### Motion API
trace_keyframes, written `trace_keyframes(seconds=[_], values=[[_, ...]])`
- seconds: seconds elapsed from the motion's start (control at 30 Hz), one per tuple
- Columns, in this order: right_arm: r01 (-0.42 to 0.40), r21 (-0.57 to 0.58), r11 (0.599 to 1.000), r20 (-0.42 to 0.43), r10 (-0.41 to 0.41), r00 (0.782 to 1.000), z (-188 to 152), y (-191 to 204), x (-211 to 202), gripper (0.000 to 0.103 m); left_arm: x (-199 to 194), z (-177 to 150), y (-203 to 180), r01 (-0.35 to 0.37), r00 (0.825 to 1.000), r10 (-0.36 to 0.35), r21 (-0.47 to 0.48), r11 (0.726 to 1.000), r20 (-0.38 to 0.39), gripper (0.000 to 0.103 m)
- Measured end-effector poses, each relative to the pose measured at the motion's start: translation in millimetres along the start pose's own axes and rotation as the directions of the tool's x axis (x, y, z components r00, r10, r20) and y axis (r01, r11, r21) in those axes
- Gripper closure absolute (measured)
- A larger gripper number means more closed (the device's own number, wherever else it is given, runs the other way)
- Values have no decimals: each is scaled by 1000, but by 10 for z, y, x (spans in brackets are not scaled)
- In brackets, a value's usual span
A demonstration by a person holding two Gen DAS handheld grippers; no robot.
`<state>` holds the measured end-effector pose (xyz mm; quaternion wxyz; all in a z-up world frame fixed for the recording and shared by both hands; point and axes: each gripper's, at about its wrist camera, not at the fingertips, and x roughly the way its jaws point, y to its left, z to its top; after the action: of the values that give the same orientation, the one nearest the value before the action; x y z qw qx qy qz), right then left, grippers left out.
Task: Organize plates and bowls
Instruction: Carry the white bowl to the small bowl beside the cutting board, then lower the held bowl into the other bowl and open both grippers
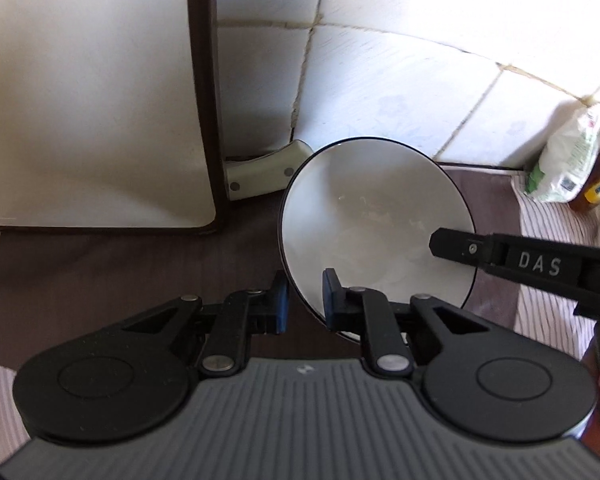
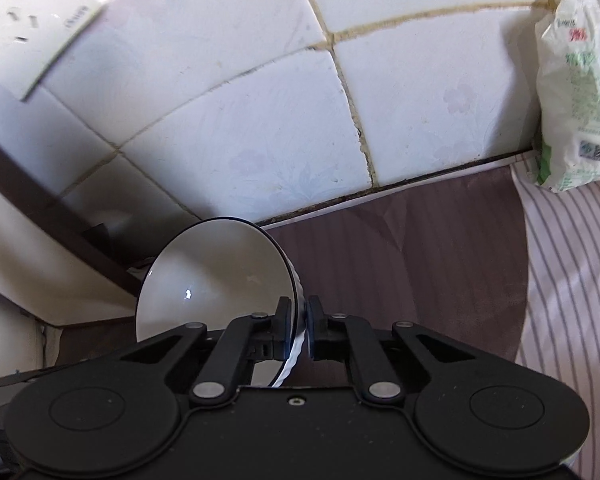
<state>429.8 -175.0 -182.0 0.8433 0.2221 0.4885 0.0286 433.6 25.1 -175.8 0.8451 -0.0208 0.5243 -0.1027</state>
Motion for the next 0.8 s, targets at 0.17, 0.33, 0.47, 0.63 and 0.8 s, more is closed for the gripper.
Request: trace_keyframes(seconds=[0.17,0.33,0.47,0.63,0.8], values=[[-25,-16,1000,45,26,999,-45,32,-311,92,-358,-33,-162,-13,999,11,47,999,36,87],[-32,-29,999,87,34,996,-114,16,-743,92,-720,-57,-386,-10,999,6,86,996,46,88],[-22,-37,999,113,26,993,-203,-36,-1060,92,-1017,-125,-660,-8,998,0,125,992,63,88],[-37,-12,999,148,38,988,-314,-195,-1493,91,-1320,-360,-903,24,995,-38,149,989,91,88],[-8,-19,1000,173,11,985,-455,-369,-1910,91,-1507,-544,-1251,60,993,-75,169,984,89,88]])
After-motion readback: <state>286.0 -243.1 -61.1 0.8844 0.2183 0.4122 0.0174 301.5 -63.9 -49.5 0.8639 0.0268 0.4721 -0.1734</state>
